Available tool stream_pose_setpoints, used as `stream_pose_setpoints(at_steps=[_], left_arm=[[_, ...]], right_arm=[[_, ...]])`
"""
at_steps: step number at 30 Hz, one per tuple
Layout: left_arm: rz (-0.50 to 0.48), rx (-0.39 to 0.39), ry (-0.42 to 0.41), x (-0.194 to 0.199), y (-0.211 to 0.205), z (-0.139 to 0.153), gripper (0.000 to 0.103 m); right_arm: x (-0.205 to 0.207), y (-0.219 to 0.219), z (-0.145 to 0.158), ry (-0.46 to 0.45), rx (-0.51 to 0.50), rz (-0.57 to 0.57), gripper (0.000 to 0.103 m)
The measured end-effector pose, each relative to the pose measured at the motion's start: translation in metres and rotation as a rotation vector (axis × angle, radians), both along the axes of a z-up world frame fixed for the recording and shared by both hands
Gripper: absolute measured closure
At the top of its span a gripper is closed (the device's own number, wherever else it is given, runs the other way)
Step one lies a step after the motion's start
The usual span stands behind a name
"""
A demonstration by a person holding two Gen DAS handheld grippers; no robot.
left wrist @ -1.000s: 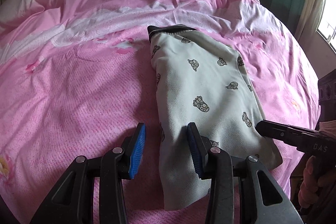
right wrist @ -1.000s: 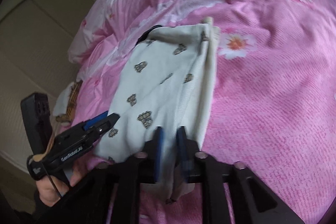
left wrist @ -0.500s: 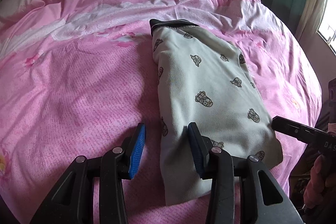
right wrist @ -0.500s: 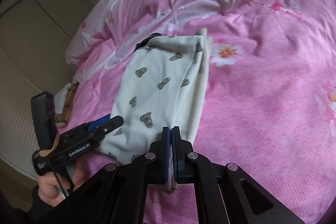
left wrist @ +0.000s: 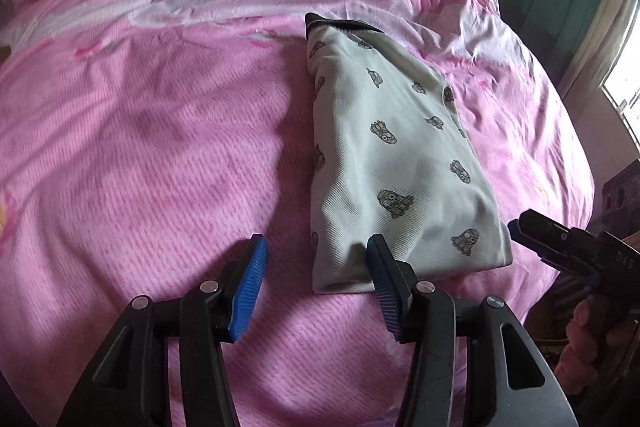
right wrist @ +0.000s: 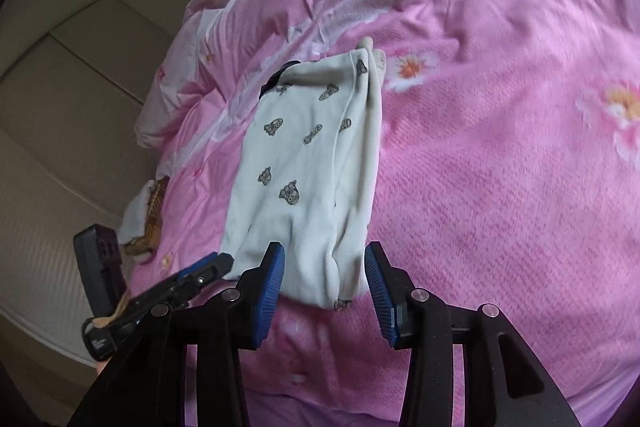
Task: Fold small clothes
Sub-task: 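Close both tools on the end of the folded shirt bundle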
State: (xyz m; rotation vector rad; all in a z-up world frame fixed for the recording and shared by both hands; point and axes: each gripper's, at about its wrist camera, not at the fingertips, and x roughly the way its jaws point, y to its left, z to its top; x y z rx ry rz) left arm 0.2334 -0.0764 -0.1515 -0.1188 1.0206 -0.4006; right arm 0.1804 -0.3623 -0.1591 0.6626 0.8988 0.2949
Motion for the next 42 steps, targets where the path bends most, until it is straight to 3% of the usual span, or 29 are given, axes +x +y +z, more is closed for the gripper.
stream_pose_setpoints(at_steps=[3,6,12,17,23,26,28,31,36,42], left_arm=[[0.013,-0.046,0.018,-0.001,0.0,-0.001,0.048],[0.049,-0.07,0.025,-0.002,-0.002,-0.003,0.047],[0.184,-0.127,0.034,-0.001,-0.009,-0.012,0.048],[0.22,-0.153,0.049,0.0,-0.022,-0.02,0.053],[0.255,-0.199,0.057,0.001,-0.025,-0.031,0.067],[0.252,-0.22,0.062,0.004,-0.029,-0.034,0.076],[0.254,-0.227,0.063,0.006,-0.03,-0.036,0.086],[0.251,-0.233,0.066,0.008,-0.029,-0.038,0.092],[0.245,-0.217,0.036,0.008,-0.027,-0.028,0.093],[0.247,-0.231,-0.013,0.004,-0.007,-0.004,0.093]], right_arm=[[0.008,-0.01,0.001,-0.017,0.013,-0.006,0.059],[0.032,-0.024,0.002,-0.025,0.011,-0.002,0.042],[0.089,-0.04,0.002,-0.025,0.001,0.048,0.042],[0.132,-0.04,-0.01,0.004,-0.007,0.09,0.042],[0.175,-0.041,-0.029,0.016,0.039,0.164,0.042],[0.191,-0.03,-0.036,0.015,0.063,0.233,0.048],[0.199,-0.023,-0.041,0.025,0.08,0.276,0.066],[0.204,-0.018,-0.046,0.033,0.112,0.298,0.083],[0.195,-0.019,-0.033,-0.008,0.103,0.275,0.088],[0.184,-0.012,0.006,-0.066,0.078,0.258,0.088]])
